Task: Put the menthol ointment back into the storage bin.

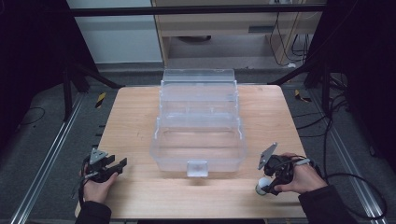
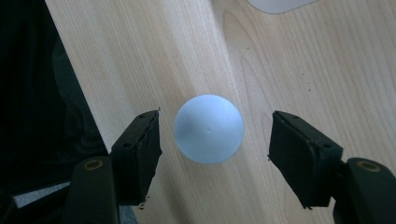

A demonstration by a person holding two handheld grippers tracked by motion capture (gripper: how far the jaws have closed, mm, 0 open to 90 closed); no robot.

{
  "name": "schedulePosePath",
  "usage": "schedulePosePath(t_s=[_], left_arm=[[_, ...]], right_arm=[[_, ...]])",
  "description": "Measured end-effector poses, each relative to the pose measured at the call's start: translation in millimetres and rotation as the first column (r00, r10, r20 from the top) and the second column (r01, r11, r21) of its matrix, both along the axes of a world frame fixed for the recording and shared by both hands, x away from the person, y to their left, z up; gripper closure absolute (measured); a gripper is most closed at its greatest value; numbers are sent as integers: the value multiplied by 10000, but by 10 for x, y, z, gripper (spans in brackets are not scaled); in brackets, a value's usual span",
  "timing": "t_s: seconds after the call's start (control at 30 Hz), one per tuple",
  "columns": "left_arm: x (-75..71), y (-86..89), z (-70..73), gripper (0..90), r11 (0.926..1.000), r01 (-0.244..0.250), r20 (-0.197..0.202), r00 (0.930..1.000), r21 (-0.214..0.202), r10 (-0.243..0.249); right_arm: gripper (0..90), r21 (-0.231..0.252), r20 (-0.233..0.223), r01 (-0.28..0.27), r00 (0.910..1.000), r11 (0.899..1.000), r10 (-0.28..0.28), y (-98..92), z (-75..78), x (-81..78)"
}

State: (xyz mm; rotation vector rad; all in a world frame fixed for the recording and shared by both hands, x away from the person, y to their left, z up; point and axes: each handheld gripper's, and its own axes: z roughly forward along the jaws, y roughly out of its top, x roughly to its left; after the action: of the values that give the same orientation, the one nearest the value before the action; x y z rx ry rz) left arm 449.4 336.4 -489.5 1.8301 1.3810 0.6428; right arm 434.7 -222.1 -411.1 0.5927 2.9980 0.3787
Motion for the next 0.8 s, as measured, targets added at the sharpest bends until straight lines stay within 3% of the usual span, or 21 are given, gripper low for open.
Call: schedulePosePath(t_s=[0.8], left_arm=[[1,5,-2,437,10000,-7,14,10000,14,7]], right_arm=[[475,-883,-447,-668,9970,9939,631,122,-223,59]])
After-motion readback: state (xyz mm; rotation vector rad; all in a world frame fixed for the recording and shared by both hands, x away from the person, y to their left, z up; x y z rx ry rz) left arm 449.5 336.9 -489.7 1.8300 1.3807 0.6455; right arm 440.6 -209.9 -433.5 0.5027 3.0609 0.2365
